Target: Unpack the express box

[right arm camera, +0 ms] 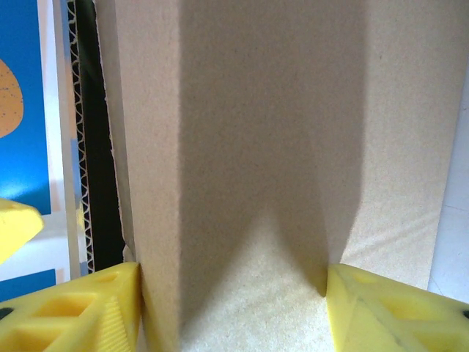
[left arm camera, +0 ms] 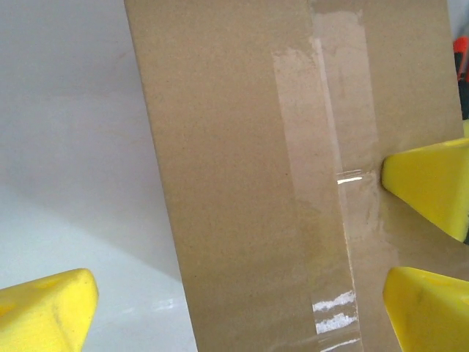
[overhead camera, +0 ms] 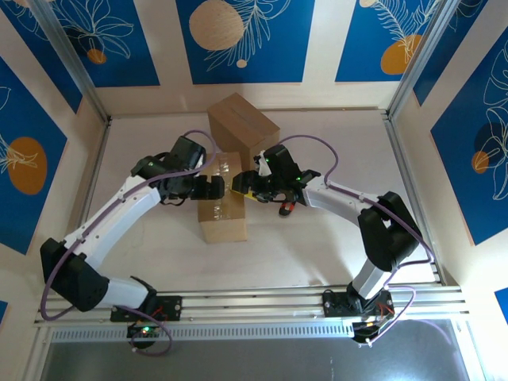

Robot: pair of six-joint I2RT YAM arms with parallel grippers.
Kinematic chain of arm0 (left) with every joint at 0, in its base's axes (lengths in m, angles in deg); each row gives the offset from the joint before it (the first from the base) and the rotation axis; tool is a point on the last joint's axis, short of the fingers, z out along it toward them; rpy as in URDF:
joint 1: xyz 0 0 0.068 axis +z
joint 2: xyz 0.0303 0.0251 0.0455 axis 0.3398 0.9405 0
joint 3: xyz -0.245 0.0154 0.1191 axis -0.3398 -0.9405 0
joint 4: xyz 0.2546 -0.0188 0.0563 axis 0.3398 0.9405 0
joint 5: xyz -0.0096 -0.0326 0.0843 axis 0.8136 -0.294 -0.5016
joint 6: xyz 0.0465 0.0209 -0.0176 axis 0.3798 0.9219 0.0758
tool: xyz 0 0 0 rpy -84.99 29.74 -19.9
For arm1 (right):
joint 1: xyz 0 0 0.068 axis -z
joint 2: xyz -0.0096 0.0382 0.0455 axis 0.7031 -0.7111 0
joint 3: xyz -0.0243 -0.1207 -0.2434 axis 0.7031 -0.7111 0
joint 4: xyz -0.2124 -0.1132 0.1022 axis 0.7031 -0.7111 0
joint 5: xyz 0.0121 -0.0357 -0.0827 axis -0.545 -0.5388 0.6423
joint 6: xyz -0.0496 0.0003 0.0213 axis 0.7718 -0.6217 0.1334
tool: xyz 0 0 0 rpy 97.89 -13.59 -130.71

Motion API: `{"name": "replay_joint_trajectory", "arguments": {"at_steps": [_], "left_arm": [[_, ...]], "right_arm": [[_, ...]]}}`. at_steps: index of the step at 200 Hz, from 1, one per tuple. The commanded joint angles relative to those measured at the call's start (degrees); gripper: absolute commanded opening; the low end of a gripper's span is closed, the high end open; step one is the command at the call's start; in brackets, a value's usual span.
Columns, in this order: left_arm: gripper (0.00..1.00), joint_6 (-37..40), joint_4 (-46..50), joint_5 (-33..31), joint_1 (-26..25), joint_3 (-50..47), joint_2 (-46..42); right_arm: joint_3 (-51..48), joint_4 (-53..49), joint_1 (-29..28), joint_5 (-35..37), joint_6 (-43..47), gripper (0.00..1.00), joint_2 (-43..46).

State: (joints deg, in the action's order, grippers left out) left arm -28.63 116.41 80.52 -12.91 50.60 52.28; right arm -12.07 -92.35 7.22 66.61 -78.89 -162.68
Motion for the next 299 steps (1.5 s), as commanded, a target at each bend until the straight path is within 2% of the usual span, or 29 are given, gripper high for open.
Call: {"name": "replay_joint_trajectory", "arguments": {"at_steps": [1,34,75,140,178,241,299], "left_arm": [[1.00,-0.80,6.67,-6.97,-3.30,4.13,0.97],[1.00,-3.96,8.00,-9.65,-7.85,4.83,2.33],[1.00,-8.31,9.69,-15.86,-12.61,5.01,4.59],[0.99,-13.95,11.70,-28.08,-15.65,6.14,9.41],[0.98,-14.73,10.26,-29.56,-15.65,4.49,9.76],[0.96,-16.35,13.79,-34.18,-15.66,3.45,11.63],[1.00,-15.04,9.88,-29.24,-15.67,2.99,12.41]], "right_arm": [[-0.73,-7.48,-0.78,3.17,1.03,0.63,-2.65],[0.23,-8.19,-0.69,3.01,2.11,0.62,-3.16],[0.70,-7.84,0.05,1.83,2.51,0.61,-3.70],[-0.01,-5.84,0.13,0.36,2.37,0.60,-3.75],[-0.36,-5.31,0.17,-0.07,2.24,0.60,-3.87],[-1.88,-4.51,0.80,-0.08,1.89,0.59,-3.31],[-2.68,-4.23,1.31,-0.17,1.78,0.59,-2.21]]}}
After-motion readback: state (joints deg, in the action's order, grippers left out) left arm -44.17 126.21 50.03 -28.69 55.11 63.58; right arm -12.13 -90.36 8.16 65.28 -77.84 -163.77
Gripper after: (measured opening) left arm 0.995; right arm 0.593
